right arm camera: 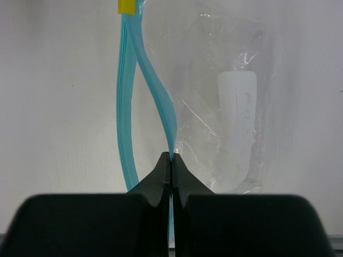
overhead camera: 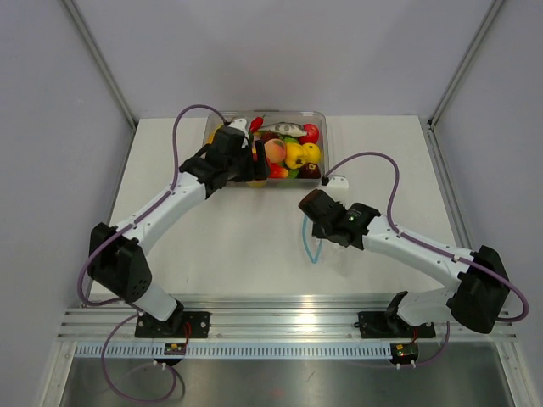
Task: Place the food in the zip-top bag and seal the zipper
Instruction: Pick up the fake fruit from the bin, then place the fake fruit in the zipper food storage bag.
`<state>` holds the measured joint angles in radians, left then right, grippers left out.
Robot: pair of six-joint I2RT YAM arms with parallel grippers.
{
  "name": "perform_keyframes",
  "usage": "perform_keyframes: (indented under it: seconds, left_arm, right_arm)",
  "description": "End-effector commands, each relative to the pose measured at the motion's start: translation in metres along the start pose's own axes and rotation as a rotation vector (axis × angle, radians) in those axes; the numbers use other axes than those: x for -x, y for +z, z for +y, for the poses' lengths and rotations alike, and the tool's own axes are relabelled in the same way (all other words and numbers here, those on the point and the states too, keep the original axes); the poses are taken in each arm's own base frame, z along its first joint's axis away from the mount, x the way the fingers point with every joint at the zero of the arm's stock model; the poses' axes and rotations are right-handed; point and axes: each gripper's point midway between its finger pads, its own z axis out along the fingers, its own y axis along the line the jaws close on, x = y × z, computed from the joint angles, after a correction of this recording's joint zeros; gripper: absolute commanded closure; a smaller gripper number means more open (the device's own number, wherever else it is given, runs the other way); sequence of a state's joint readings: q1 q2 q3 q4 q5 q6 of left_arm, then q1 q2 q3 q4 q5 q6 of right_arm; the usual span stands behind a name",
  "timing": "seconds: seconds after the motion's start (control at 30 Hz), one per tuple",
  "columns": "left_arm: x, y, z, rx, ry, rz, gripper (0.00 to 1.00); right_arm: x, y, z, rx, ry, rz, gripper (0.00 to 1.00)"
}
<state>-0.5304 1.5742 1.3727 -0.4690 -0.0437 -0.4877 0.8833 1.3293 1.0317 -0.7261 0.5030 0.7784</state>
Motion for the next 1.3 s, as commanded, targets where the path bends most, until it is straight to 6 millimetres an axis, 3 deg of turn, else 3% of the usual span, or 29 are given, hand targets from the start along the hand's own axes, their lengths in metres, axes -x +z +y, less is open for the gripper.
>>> perform_keyframes:
  seconds: [0.0,0.13,0.47,0.87,1.27]
  left_arm:
    - [0.002,-0.033,-0.042,-0.216,0.038,-0.029,0.67]
    - [-0.021,-0.057,-0.066,-0.380,0.022,0.029,0.67]
    - [-0.070,-0.076,-0.104,-0.627,-0.045,0.154,0.68]
    - [-0.098,-0.078,-0.125,-0.736,-0.113,0.241,0.69]
    - [-0.129,-0.065,-0.115,-0.699,-0.153,0.319,0.69]
  right_arm:
    - [0.024,-0.006,0.020,0.066,0.030,-0.051,1.00]
    - [0.028,-0.006,0.028,0.087,0.032,-0.056,1.00]
    - [0.033,-0.007,0.045,0.160,0.066,-0.065,1.00]
    - [0.037,-0.015,0.053,0.225,0.113,-0.078,1.00]
    - [0.046,-0.035,0.062,0.340,0.185,-0.117,1.00]
